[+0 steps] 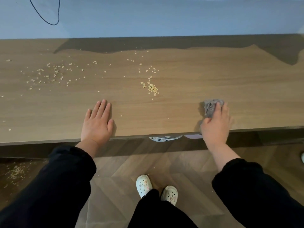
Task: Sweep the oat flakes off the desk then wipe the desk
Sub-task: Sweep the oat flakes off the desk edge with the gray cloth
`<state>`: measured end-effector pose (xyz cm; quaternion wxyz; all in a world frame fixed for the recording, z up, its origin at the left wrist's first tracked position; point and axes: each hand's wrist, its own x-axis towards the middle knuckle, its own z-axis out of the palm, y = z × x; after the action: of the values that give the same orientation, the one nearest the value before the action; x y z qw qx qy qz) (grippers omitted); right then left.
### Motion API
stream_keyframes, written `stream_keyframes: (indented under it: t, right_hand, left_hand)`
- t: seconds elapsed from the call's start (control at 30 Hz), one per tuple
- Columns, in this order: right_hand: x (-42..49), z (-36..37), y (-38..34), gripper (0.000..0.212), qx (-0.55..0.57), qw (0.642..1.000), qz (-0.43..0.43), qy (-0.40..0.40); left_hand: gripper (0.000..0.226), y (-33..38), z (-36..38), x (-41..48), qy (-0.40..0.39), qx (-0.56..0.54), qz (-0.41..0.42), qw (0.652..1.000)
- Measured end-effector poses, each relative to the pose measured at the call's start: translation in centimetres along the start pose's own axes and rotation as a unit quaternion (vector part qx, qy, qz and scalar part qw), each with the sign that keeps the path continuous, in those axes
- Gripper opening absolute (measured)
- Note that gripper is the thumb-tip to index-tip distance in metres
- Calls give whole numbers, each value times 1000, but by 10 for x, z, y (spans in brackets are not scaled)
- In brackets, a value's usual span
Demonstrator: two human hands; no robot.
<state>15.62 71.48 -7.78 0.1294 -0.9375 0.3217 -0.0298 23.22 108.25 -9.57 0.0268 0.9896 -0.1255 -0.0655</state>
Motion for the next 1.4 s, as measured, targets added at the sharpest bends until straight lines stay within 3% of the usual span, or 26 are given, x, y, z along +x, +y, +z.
stream_keyframes:
  t: [0.1, 0.27, 0.37, 0.43, 0.53, 0.63, 0.83, 1.03, 1.17, 1.3, 1.4]
  right_hand:
    - [-9, 7, -34, 71, -15, 998, 54, 0]
    - [-29, 26, -77, 74, -68, 976, -188, -82]
    - [-14, 14, -60, 80, -53, 962, -236, -127]
    - [-7, 8, -45, 78, -38, 973, -196, -117]
    - [-14, 9, -44, 72, 3, 999, -31, -34]
    - [-30, 23, -78, 74, 17, 995, 101, 0]
    - [-35, 48, -153, 83, 38, 983, 180, 4]
    - [-1, 66, -222, 93, 68, 979, 191, 0]
    - [14, 72, -260, 88, 72, 990, 121, -21]
    - [17, 69, -243, 93, 49, 997, 27, -57]
    - [16, 57, -196, 97, 34, 998, 5, -56]
  left_hand:
    - [71, 1, -1, 0, -7, 9, -2, 1000]
    - [74, 0, -2, -1, -11, 16, -2, 1000]
    - [74, 1, -3, 1, -14, 4, -3, 1000]
    - [74, -1, -4, 2, -22, 0, 0, 1000]
    - [73, -18, -10, 8, -31, -2, 61, 998]
    - [63, -46, -18, 18, -38, 7, 144, 989]
    - [68, -57, -16, 24, -26, -54, 153, 986]
    - [71, -60, -11, 25, -5, -73, 134, 988]
    - [72, -59, -13, 23, 7, -88, 98, 991]
    - [73, -59, -13, 23, 7, -87, 64, 994]
    - [74, -58, -13, 23, 0, -81, 62, 995]
